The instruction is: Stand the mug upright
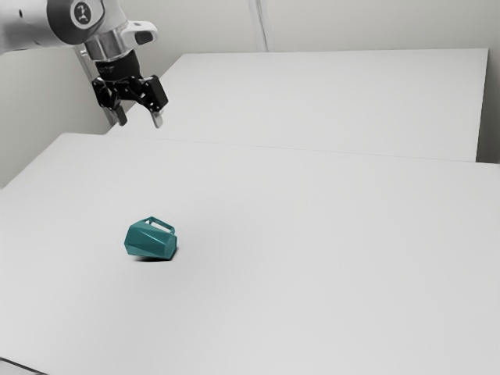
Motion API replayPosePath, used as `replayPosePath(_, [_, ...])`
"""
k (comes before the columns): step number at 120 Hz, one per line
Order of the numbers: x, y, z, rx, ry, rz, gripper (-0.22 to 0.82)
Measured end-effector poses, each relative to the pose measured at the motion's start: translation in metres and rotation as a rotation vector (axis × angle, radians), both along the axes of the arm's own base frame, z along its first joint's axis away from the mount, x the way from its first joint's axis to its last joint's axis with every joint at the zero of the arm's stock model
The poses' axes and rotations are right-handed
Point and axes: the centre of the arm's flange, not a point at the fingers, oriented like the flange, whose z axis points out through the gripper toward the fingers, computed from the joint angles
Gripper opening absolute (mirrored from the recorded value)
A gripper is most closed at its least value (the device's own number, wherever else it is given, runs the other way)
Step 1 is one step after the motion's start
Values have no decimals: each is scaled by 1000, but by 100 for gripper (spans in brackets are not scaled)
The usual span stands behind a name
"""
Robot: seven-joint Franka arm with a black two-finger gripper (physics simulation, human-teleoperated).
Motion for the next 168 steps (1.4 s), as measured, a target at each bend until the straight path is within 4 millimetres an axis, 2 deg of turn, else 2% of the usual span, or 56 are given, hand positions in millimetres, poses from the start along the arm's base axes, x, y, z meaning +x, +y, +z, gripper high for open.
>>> replayPosePath(25, [0,-1,3,0,-22,-2,60])
replayPosePath(54, [-8,-4,-6,-29,-15,-16,60])
replayPosePath(63, [-13,1,-6,-46,-25,-17,60])
replayPosePath(71, [-18,25,-10,-67,-32,13,60])
replayPosePath(87, [-33,124,-27,-118,-57,164,60])
replayPosePath(95, [-40,154,-44,-170,-77,199,60])
replayPosePath(107, [-42,166,-83,-317,-125,196,60])
replayPosePath(114, [-43,172,-100,-400,-175,191,60])
replayPosePath(145, [-67,225,-156,-581,-363,184,60])
replayPosePath(168, [-84,241,-197,-646,-452,124,60])
